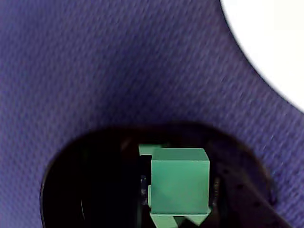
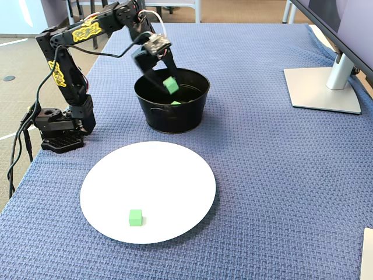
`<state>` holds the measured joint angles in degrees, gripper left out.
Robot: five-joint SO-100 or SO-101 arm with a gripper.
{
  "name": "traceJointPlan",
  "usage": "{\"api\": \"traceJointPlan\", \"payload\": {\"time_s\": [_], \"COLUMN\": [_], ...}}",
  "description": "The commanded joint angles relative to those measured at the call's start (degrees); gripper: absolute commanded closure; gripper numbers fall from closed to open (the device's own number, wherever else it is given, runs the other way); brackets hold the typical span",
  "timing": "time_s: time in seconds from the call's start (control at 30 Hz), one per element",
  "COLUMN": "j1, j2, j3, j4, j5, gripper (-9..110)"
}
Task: Pick up the green cubes from the white plate and place them in the black recipient
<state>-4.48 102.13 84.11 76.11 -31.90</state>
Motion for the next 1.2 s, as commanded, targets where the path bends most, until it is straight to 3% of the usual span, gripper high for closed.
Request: {"api": "traceJointPlan", "payload": {"time_s": [0.0,0.13,0.17,0.23,0.27,0.5,0.7,0.93,1.17], "j1": [-10.11,-15.73,-16.08,-16.44,-16.17,-5.45,14.41,39.02,52.65], "j2": [-0.62,-8.53,-9.23,-9.49,-9.4,-3.52,0.88,-2.02,-10.2], "j3": [2.64,2.72,2.72,2.11,1.32,-10.02,-13.18,1.23,11.07], "j4": [-3.34,-7.03,-7.38,-6.24,-5.01,3.34,7.12,-8.0,-26.19], "j5": [5.98,10.2,10.72,9.23,8.17,0.88,-12.13,-32.34,-48.6], "gripper": [102,102,94,67,64,66,74,77,76]}}
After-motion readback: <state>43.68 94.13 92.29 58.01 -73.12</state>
